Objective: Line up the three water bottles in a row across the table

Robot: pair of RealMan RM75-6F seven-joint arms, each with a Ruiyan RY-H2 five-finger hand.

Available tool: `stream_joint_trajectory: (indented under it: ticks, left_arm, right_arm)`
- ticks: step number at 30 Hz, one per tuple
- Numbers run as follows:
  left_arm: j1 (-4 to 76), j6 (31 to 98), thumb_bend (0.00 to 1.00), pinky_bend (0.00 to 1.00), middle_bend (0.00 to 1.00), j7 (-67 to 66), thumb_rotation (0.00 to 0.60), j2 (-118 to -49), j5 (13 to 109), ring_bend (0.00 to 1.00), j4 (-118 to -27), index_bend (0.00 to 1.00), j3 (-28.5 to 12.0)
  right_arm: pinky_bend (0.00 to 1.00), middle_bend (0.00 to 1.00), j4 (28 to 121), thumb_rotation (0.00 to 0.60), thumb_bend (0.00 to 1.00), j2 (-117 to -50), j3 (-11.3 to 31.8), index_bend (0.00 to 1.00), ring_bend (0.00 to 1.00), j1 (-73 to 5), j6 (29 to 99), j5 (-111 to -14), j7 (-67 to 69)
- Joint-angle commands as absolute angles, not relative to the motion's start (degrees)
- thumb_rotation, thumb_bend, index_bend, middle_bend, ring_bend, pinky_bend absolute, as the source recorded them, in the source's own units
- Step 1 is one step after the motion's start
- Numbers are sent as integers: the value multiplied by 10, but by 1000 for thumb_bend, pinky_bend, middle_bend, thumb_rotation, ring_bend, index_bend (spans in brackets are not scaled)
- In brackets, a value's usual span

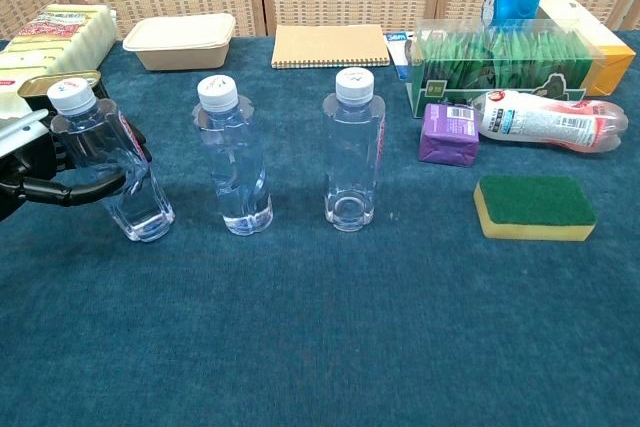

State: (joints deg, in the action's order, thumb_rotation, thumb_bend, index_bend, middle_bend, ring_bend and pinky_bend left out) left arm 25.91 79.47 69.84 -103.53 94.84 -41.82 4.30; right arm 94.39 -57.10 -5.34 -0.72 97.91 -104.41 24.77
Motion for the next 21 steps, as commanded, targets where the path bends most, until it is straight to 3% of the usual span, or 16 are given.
stream_joint_trajectory:
  ticks: [1,17,21]
  left_arm:
    - [257,796,335,444,410,692,600,-1038,949,351,-414,455,44]
    - [261,787,334,429,400,698,600,-1047,959,330,-395,442,56]
    - [258,800,334,340,222,706,600,-1049,960,167,-386,187,56]
  right_arm:
    - [35,6,944,600,0,-571,-53,98,0,-7,980,-1045,247]
    - [35,6,945,600,0,-570,-52,99,0,-5,983,-1048,247]
    - [35,6,945,600,0,-570,-52,98,0,-4,986,-1051,248]
